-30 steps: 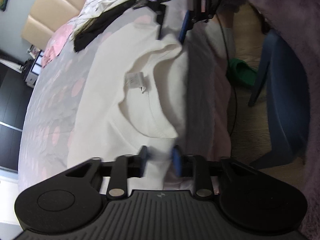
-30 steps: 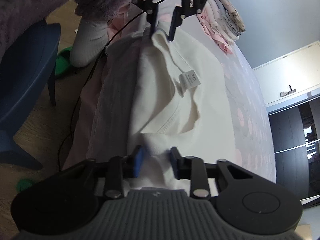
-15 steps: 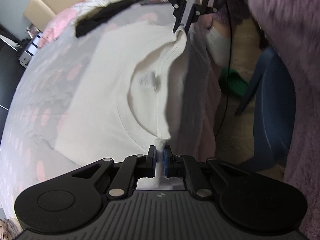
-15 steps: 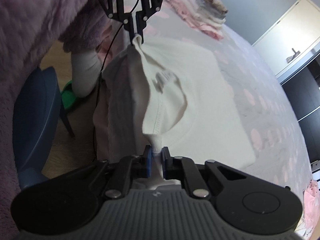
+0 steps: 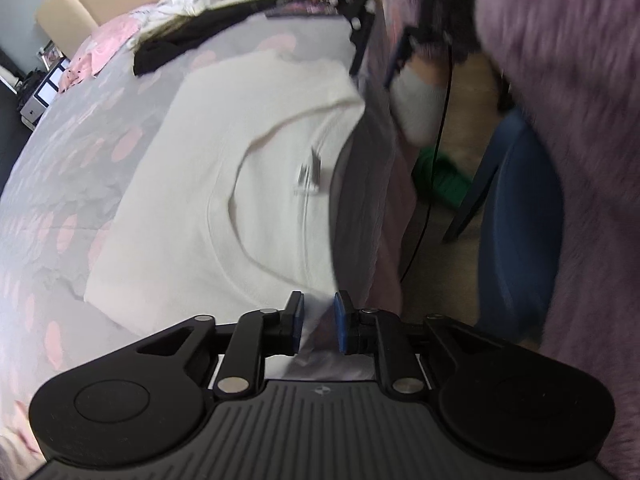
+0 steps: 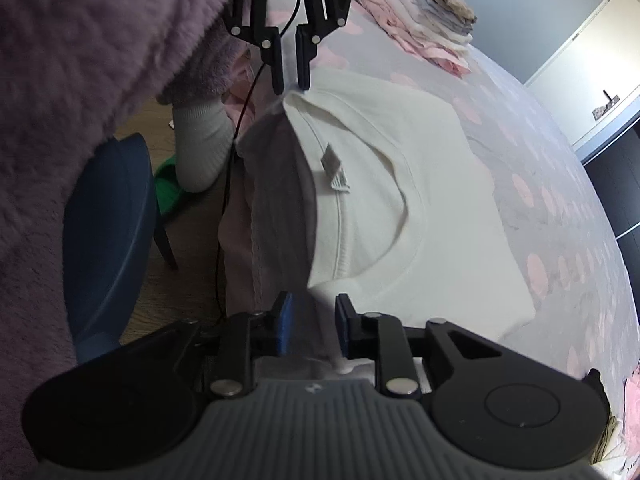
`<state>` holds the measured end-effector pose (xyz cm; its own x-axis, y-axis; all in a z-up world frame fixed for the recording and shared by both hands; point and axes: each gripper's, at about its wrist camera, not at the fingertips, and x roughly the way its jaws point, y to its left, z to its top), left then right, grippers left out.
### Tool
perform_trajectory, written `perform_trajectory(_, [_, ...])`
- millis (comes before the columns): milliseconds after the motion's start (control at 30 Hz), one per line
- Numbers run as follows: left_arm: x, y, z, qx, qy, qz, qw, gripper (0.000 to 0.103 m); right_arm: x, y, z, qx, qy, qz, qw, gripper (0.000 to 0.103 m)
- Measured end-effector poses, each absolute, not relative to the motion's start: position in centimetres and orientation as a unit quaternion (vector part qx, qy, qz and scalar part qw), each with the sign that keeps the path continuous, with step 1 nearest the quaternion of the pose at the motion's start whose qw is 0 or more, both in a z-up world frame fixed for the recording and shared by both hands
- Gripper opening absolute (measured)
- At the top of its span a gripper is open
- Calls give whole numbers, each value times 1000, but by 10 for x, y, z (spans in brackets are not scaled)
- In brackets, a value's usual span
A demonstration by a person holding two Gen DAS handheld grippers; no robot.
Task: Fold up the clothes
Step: 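Open both grippers and release the folded collar, then pinch the folded shirt edge with both grippers and press it flat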
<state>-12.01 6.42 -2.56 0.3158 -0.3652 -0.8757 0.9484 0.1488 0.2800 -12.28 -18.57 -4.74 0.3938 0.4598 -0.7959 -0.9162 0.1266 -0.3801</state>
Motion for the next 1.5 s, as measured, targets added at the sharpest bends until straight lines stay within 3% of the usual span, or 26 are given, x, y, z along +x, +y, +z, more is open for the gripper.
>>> perform_trajectory(200, [-118, 66, -6, 402, 310, -483, 713, 14, -115, -189, -31, -397, 239, 483, 743, 27])
perform_trajectory(300, [-107, 65, 2, 373, 301, -478, 736, 14, -106, -189, -22, -356, 230, 469, 775, 38])
perform_trajectory(433, [-88, 65, 8, 332, 297, -440, 779, 19, -83, -181, -19, -302, 245, 411, 825, 38])
perform_trajectory(533, [-68, 63, 12, 289, 301, -407, 813, 21, -68, -174, -19, -260, 261, 362, 856, 36])
perform_trajectory(667, [-44, 59, 17, 256, 308, -354, 845, 21, -54, -162, -24, -239, 259, 291, 889, 17])
perform_trajectory(800, [-23, 60, 16, 226, 326, -295, 869, 21, -32, -164, -25, -173, 273, 236, 917, 11])
perform_trajectory(1167, [15, 83, -2, 100, 349, -195, 911, 18, 16, -172, -46, -68, 314, 153, 934, 7])
perform_trajectory(1500, [33, 86, -32, 107, 392, -190, 894, 17, 37, -178, -79, -32, 368, 156, 916, 3])
